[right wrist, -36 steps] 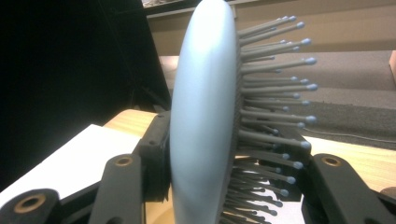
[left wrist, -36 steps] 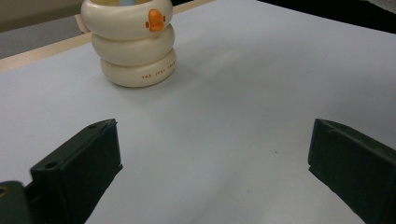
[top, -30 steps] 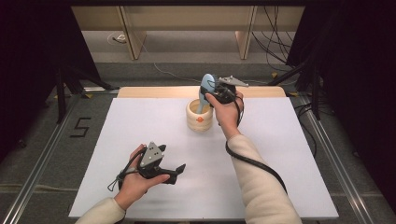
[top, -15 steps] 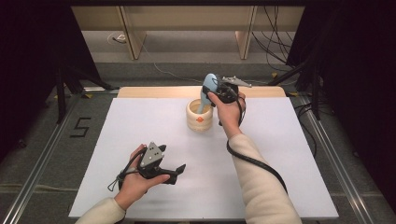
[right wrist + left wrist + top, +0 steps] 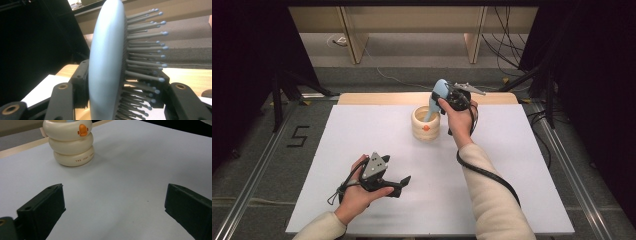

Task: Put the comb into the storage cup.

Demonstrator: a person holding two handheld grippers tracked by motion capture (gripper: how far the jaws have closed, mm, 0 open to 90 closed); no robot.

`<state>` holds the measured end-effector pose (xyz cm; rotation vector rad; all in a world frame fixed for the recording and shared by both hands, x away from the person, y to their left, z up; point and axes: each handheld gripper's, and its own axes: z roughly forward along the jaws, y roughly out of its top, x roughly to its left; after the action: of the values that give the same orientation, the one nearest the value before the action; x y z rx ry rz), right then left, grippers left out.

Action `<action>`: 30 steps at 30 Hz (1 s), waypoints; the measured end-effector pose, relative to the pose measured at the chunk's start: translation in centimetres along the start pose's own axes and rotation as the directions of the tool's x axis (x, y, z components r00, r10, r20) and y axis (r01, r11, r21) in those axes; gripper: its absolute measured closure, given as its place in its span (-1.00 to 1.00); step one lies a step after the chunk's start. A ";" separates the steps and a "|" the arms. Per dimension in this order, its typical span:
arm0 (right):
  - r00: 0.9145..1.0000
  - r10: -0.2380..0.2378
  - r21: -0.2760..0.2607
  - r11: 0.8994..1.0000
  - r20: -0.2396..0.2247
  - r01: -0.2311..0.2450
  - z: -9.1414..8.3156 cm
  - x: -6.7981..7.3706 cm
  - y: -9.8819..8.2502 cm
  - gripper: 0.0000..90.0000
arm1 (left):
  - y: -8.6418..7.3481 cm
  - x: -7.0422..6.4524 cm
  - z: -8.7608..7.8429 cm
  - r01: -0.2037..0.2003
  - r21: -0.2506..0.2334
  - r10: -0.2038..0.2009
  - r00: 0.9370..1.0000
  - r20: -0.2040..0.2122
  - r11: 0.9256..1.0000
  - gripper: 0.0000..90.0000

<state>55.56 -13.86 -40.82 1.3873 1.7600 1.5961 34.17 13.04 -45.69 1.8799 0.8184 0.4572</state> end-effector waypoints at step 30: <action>0.999 0.049 0.020 0.999 0.001 -0.049 -0.4 -1.2 0.0 -0.11 | -0.1 0.0 0.1 0.004 0.001 -0.004 1.000 -0.007 1.000 -0.93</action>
<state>55.72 -15.10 -41.11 1.4500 1.7589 1.6079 34.22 13.03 -45.77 1.8785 0.8267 0.4612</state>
